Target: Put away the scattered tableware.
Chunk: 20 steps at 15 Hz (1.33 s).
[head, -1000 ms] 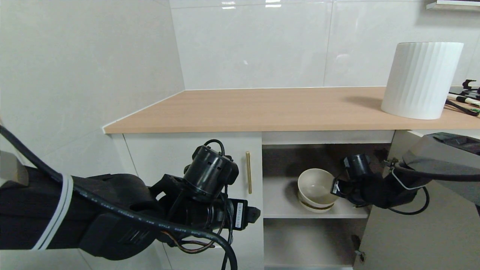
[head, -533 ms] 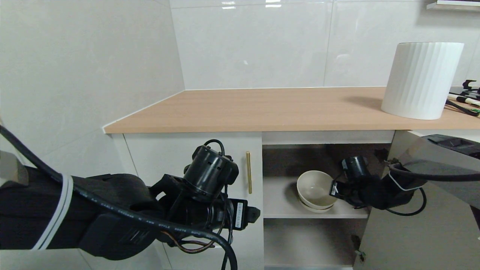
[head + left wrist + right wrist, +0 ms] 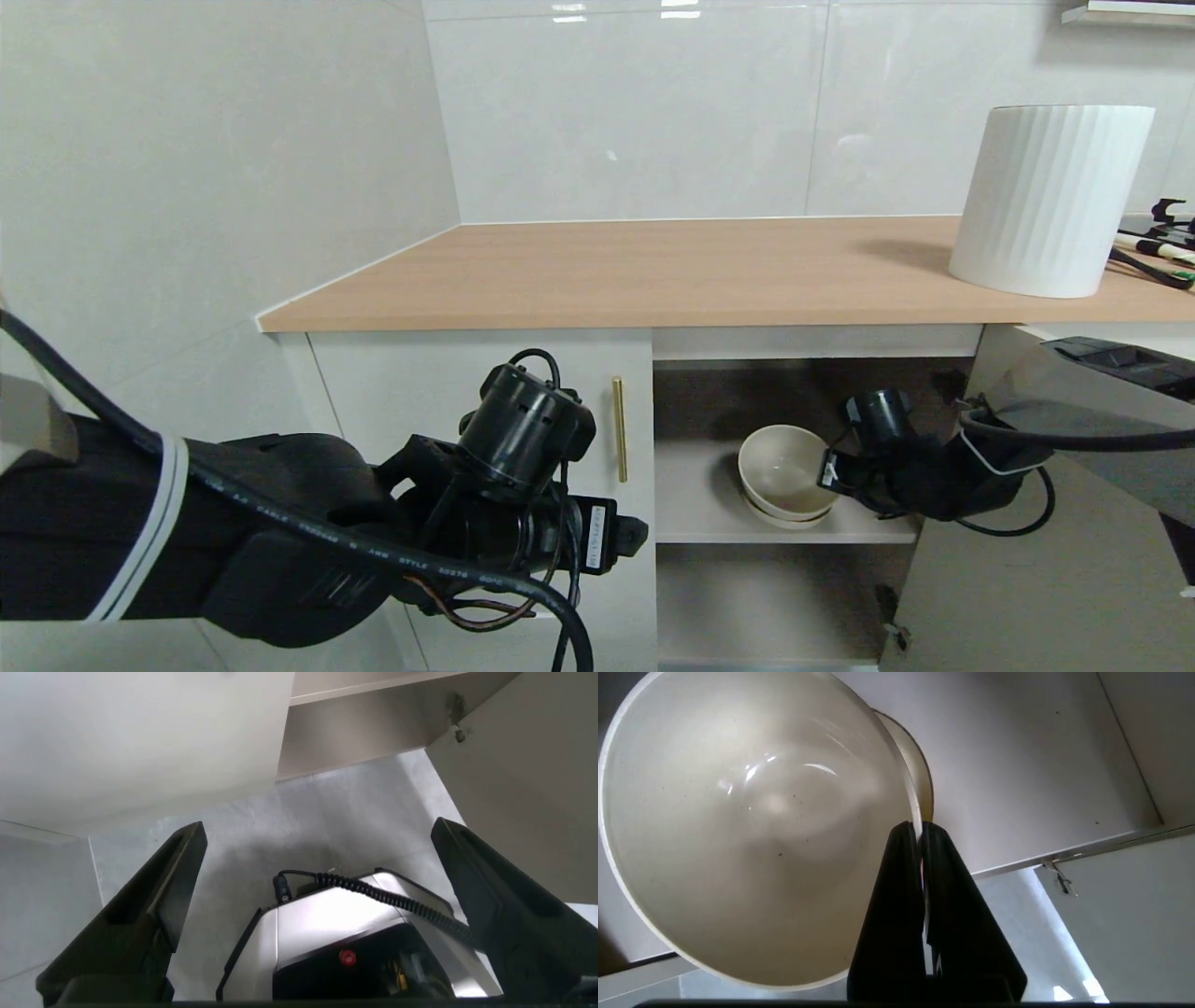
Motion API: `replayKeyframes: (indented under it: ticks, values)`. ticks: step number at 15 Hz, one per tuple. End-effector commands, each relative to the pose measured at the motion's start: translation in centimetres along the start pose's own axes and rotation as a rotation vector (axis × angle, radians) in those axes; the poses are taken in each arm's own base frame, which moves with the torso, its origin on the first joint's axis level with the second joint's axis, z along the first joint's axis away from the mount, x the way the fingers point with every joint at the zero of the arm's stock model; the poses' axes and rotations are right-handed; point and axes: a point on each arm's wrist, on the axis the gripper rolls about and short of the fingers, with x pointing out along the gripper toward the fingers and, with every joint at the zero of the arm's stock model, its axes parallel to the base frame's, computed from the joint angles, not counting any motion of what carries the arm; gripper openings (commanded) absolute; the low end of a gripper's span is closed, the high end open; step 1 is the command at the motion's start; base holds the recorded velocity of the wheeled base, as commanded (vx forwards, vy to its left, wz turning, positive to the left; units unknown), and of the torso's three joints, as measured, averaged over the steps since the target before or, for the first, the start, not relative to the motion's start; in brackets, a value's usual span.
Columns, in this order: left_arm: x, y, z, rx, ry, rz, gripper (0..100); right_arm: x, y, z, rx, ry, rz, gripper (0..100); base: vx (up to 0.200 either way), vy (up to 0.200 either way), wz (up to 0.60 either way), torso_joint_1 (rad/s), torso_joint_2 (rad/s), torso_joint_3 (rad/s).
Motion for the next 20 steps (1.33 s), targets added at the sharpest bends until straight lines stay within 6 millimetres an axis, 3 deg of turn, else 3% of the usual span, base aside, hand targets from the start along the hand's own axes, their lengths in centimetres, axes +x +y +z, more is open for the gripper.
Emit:
replayKeyframes:
  ticks: [1,4,5,13,16,20]
  values:
    - [0.0,0.0,0.0,0.0,0.001,0.001,100,0.1,0.0,-0.1,0.0,0.001,-0.001,0,0.0,0.0,0.0,0.0,0.0,0.0]
    - [0.0,0.0,0.0,-0.001,0.0,0.0,100,0.2,0.0,-0.1,-0.001,0.003,-0.002,0,0.0,0.0,0.0,0.0,0.0,0.0]
    - [0.0,0.0,0.0,0.0,0.001,0.001,100,0.2,0.0,-0.1,-0.001,0.003,-0.002,100,0.0,0.0,0.0,0.0,0.0,0.0]
    - [-0.2,0.3,0.3,-0.011,-0.01,0.005,100,-0.2,0.1,0.1,-0.001,0.0,0.004,100,0.0,0.0,0.0,0.0,0.0,0.0]
    - [-3.4,2.2,1.8,-0.069,-0.105,0.005,100,-5.0,0.0,1.7,0.001,0.009,0.058,100,0.0,0.0,0.0,0.0,0.0,0.0]
    - [-7.3,3.9,1.8,-0.096,-0.176,-0.017,100,-15.3,0.0,3.3,-0.029,0.204,0.204,100,0.0,0.0,0.0,0.0,0.0,0.0]
